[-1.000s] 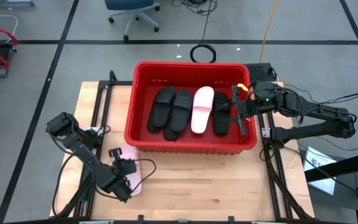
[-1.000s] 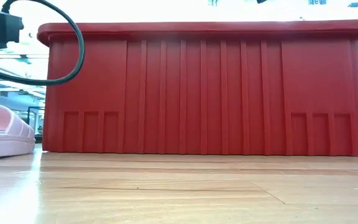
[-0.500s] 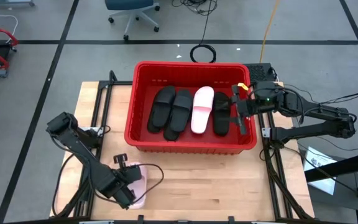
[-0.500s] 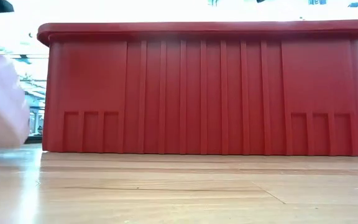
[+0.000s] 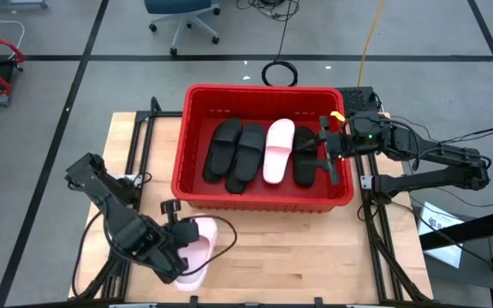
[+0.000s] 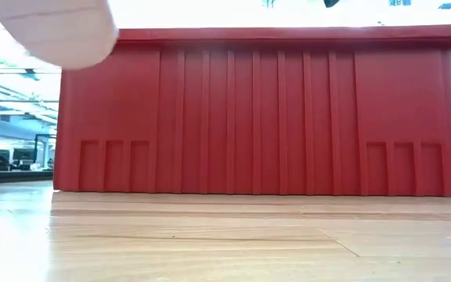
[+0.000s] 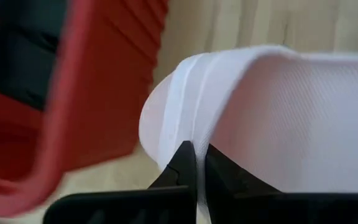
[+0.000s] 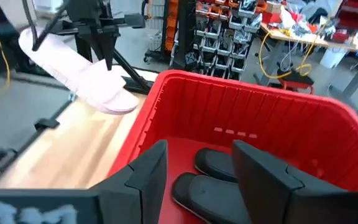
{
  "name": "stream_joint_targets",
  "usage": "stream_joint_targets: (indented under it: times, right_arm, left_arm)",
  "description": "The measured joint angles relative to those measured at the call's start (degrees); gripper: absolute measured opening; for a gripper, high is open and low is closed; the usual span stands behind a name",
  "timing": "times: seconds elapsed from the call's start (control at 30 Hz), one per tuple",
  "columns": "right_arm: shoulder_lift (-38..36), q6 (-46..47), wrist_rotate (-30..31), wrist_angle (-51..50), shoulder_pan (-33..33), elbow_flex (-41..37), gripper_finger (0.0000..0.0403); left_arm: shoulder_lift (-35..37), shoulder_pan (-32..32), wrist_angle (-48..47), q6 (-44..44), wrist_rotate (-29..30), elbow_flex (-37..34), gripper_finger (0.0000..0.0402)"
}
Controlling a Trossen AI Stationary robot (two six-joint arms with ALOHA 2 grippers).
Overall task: Pick and place slides into bin
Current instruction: Put the pink slide into the red bin
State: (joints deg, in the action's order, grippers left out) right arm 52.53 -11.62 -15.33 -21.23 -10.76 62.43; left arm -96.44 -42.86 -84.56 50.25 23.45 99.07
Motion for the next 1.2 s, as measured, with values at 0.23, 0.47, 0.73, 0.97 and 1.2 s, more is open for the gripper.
stream_joint_targets:
  times: [0.23, 0.47, 0.73, 0.97, 1.2]
  right_arm:
    - [0.0, 9.7, -0.3, 0.0, 0.0, 0.0, 0.0169]
    - [0.0, 14.0, -7.0, 0.0, 0.0, 0.0, 0.0169]
    - [0.0, 17.0, -10.4, 0.0, 0.0, 0.0, 0.0169]
    - [0.0, 16.3, -13.5, 4.3, 0.0, 0.0, 0.0169]
    - [2.1, 19.2, -13.5, 13.4, 0.0, 0.0, 0.0169]
  left_arm:
    - [0.0, 4.1, -2.3, -10.9, 4.3, 8.9, 0.0001]
    - [0.0, 8.1, 1.0, -23.7, 12.7, 17.4, 0.0001]
    - [0.0, 13.0, 15.5, -53.4, 29.5, 15.7, 0.0001]
    - [0.0, 18.5, 32.5, -76.3, 33.4, 9.9, 0.0001]
    - [0.0, 20.5, 48.1, -92.2, 31.0, 5.3, 0.0002]
